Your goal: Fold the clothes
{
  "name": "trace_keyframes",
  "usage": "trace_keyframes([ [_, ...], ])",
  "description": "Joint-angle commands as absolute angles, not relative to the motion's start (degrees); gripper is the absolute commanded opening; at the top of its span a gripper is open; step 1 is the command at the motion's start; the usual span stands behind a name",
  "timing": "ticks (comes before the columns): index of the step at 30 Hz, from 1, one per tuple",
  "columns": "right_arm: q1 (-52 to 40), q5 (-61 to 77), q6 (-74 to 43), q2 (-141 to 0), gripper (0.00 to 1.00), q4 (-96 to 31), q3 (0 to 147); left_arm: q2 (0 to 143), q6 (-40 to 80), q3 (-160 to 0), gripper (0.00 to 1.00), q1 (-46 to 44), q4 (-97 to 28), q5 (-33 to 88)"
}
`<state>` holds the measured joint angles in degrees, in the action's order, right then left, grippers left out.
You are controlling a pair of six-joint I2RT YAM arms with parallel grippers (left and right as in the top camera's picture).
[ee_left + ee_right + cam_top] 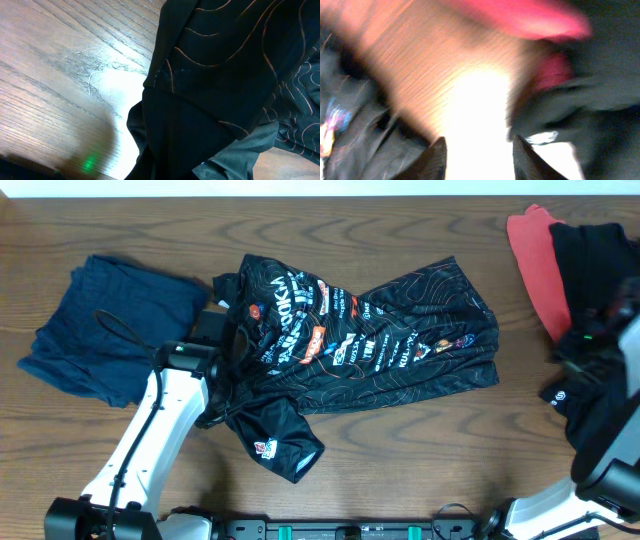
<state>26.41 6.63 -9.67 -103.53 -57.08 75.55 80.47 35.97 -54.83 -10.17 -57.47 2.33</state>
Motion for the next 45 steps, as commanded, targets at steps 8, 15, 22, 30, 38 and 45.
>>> trace_keyframes([
  [8, 14.02, 9.23, -3.6, -102.63, 0.74, -45.76, 64.27, 80.68, 35.59, -54.63, 0.06, -9.93, -57.82, 0.99],
  [15, 12.29, 10.41, -4.67, -102.65, 0.73, -41.15, 59.24, 80.68, 35.59, -54.63, 0.06, -9.93, -57.8, 0.99],
  [22, 12.36, 10.52, -5.85, -102.65, 0.17, -42.04, 58.83, 80.68, 35.59, -54.63, 0.06, -9.93, -57.82, 0.99],
  [30, 12.8, 4.49, -8.14, -102.65, 0.27, -44.6, 58.83, 80.68, 35.59, -54.63, 0.06, -9.93, -57.82, 0.99],
  [38, 12.84, 4.56, -8.14, -102.63, 0.01, -44.62, 58.98, 80.68, 35.59, -54.63, 0.06, -9.93, -57.89, 1.02],
  [45, 12.86, 5.39, -8.32, -99.53, 0.01, -49.39, 61.47, 80.68, 35.57, -54.63, 0.06, -9.93, -58.22, 0.99],
])
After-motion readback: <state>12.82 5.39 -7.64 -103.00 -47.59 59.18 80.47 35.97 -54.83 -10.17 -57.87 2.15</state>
